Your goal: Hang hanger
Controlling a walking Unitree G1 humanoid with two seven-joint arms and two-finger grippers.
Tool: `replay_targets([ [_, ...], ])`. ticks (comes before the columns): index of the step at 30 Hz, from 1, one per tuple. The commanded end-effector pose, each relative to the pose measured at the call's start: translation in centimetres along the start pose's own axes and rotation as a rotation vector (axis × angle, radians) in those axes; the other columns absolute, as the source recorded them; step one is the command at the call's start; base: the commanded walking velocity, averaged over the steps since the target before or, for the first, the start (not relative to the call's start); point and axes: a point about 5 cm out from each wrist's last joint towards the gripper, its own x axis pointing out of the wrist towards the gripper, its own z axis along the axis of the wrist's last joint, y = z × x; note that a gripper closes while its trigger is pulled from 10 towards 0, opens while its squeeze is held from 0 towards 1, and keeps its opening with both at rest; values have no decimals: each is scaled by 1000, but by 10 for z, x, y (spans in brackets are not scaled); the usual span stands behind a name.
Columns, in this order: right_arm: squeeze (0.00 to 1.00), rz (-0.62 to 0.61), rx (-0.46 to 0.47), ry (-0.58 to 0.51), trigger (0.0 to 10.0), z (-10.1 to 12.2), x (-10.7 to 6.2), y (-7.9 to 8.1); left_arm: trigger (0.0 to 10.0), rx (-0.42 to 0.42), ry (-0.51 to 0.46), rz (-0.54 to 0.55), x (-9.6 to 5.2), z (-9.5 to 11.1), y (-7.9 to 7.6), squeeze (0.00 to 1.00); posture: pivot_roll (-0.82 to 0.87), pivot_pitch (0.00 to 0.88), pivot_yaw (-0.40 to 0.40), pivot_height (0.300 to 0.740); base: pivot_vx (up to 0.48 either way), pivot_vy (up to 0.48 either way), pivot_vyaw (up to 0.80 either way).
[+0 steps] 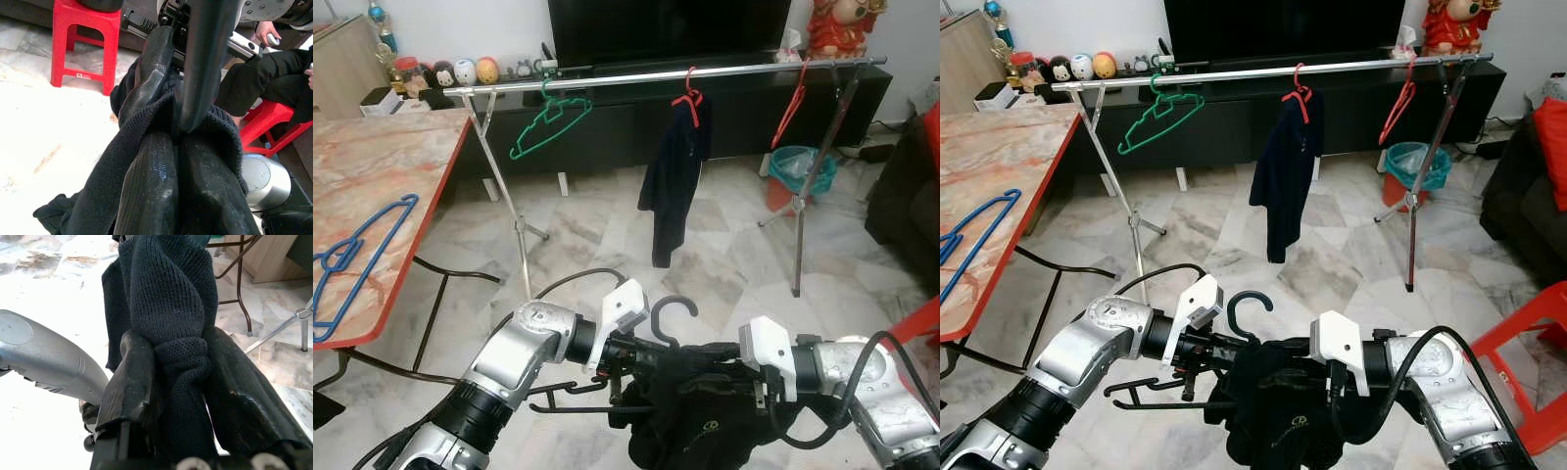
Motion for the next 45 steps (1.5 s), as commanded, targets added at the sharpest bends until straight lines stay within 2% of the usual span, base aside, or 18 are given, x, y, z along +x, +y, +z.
replay_targets([
  [1, 0, 19, 1, -1, 0, 1, 4, 2, 10000, 74, -72, -45, 5, 22, -4, 0, -40, 0, 69, 740, 0, 0, 0],
  [26, 0, 31, 9, 27, 0, 0, 3, 3, 10000, 90, -72, -47, 9, 19, -3, 0, -49, 0, 66, 740, 0, 0, 0],
  [27, 0, 32, 9, 27, 0, 0, 3, 3, 10000, 88, -73, -51, 9, 19, -4, 286, -49, 0, 66, 740, 0, 0, 0],
  [28, 0, 32, 10, 27, 0, 0, 3, 3, 10000, 87, -74, -53, 9, 19, -4, 1000, -49, 0, 66, 740, 0, 0, 0],
  [45, 0, 24, 20, 33, 0, -2, 5, 4, 10000, 77, -63, -55, -1, 18, -3, 1000, -42, 0, 64, 740, 0, 0, 0],
])
